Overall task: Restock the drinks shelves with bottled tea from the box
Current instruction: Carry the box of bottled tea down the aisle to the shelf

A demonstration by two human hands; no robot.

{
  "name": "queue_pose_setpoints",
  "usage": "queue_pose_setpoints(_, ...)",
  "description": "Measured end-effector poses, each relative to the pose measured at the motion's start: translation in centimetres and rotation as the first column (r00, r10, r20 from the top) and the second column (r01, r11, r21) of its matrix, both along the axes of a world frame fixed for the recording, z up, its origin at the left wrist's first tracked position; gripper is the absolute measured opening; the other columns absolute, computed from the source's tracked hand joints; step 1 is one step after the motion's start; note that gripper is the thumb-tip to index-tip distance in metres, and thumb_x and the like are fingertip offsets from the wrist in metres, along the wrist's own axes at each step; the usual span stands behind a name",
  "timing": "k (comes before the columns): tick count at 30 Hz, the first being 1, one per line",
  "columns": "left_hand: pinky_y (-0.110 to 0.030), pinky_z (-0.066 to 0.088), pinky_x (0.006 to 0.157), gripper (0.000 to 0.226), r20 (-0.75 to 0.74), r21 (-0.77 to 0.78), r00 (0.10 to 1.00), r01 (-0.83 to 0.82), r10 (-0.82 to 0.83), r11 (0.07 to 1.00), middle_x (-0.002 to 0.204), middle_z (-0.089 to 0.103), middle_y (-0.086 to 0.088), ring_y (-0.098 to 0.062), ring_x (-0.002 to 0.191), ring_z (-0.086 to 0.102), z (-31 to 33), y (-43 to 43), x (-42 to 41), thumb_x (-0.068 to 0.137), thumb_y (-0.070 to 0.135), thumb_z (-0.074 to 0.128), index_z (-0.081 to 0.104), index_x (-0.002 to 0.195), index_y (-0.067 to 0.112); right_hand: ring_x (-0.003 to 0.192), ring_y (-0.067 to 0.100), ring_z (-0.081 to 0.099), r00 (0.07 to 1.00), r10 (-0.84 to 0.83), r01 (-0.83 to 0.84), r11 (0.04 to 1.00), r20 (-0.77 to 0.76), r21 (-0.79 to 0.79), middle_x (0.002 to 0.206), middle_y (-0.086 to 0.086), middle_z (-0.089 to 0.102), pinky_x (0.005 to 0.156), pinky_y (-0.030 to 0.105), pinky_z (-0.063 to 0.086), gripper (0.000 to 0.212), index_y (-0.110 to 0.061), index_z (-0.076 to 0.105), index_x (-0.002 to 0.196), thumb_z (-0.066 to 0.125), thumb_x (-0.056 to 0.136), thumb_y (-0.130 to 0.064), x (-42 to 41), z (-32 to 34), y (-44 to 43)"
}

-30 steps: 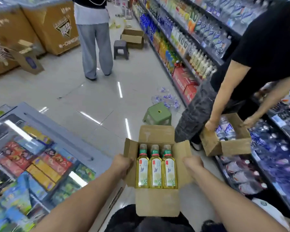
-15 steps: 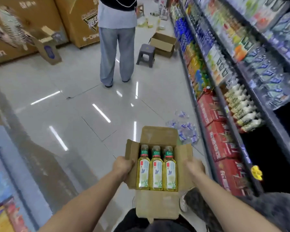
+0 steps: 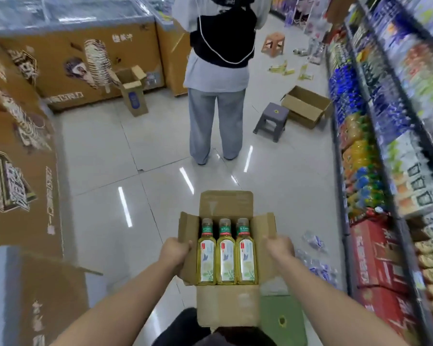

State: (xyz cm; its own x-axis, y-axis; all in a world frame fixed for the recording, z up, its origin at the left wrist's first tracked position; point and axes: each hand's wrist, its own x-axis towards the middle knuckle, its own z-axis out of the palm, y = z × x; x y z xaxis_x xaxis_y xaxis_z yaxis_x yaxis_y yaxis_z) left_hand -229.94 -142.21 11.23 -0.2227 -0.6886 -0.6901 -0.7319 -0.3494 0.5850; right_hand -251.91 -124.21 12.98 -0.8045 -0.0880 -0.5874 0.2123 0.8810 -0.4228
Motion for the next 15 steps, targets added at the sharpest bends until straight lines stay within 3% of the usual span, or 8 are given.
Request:
queue_pose_setpoints(8, -0.035, 0.059, 0.067, 0.024, -0.011, -0.001, 0.994, -0.113, 0.113, 0.994, 0.079, 0.070, -0.004, -0.023, 0.074, 0.069, 0.0, -16.9, -7.8, 0.087, 0.034, 0.073, 0.060, 0.076, 0.017, 0.078, 0.025, 0.058, 0.994, 0.110, -0.110, 0.994, 0.013, -0.006, 0.093, 0.008, 0.064, 0.067, 0.029, 0.045, 0.033, -0.007, 0.066, 0.105, 0.064, 0.092, -0.038, -9.6, 0.0, -19.4)
queue_pose_setpoints(15, -0.041, 0.060, 0.076, 0.022, 0.012, 0.028, 0.980, -0.201, 0.200, 0.979, 0.081, 0.069, -0.004, -0.025, 0.078, 0.068, -1.8, -34.9, -9.9, 0.087, 0.034, 0.072, 0.059, 0.076, 0.019, 0.081, 0.027, 0.059, 0.974, 0.225, -0.225, 0.974, 0.011, 0.011, 0.092, 0.008, 0.064, 0.072, 0.033, 0.049, 0.030, -0.008, 0.065, 0.100, 0.062, 0.093, -0.037, -12.8, -1.2, -39.1)
